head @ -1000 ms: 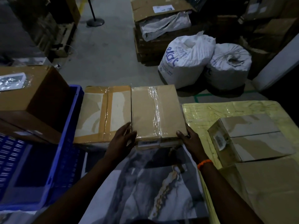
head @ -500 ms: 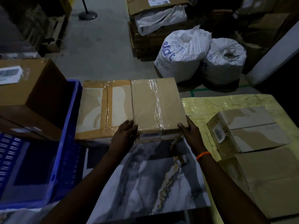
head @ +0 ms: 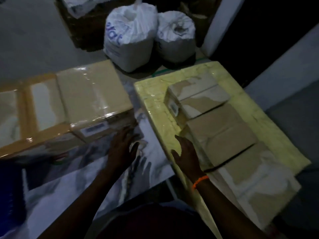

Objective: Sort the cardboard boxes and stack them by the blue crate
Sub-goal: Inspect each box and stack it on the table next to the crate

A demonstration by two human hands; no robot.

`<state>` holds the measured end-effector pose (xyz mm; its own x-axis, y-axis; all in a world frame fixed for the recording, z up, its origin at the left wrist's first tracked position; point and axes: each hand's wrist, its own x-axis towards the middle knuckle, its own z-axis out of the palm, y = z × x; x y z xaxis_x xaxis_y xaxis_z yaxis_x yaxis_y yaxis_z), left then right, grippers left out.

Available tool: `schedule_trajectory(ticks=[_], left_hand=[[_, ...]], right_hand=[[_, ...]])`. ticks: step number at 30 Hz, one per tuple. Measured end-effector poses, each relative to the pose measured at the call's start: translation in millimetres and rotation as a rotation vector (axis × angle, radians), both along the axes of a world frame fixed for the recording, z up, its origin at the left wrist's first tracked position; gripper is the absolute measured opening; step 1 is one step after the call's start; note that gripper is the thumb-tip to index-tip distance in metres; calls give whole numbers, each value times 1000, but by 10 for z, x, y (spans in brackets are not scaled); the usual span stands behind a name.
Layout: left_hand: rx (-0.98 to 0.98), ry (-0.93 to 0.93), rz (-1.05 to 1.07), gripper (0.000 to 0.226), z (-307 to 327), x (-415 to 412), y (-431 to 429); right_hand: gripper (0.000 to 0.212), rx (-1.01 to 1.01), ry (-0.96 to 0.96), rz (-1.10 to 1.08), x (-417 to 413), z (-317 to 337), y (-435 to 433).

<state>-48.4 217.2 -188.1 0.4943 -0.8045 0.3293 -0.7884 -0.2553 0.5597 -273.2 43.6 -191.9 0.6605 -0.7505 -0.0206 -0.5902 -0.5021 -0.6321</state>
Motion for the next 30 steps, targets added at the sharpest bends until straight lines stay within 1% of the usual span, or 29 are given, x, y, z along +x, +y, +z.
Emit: schedule_trajectory(ticks=[1, 3, 7, 9, 11, 15, 18, 21, 24, 25, 27, 29, 30], left_hand=[[7, 26, -48, 29, -9, -199, -174], [40, 82, -160, 30, 0, -606, -509], [112, 69, -394, 33, 15, -1370, -1086], [133, 46, -474, 29, -8, -1729, -1308], [151, 41, -553, 26, -39, -2047, -1501], [192, 38, -712, 31, -176, -2608, -1782], [257, 66, -782, 34, -216, -2961, -1922], [340, 88, -833, 39, -185, -3319, -2047], [433, 46, -860, 32, -239, -3576, -2144], [492, 106, -834, 35, -252, -3627, -2172], [587, 251, -686, 52, -310, -3678, -2189], [619, 378, -624, 51, -323, -3717, -2170], [642, 441, -610, 50, -312, -3735, -2151]], right_hand=[[64, -87, 39, -23, -270, -64, -117], [79, -184, 168, -71, -745, -136, -342], [126, -171, 511, -161, -1617, -181, -501], [143, -166, 577, -201, -2084, -282, -473], [146, -169, 599, -264, -2491, -360, -402], [132, -141, 632, -345, -3108, -358, -250], [122, -76, 562, -410, -3584, -363, -271], [109, -8, 412, -414, -4012, -373, -344], [117, 108, 220, -623, -4216, -295, -409], [117, 168, 140, -700, -4248, -270, -432], [112, 301, -70, -829, -4281, -223, -469], [100, 430, -249, -957, -4301, -196, -490], [93, 481, -299, -1012, -4307, -184, -488]])
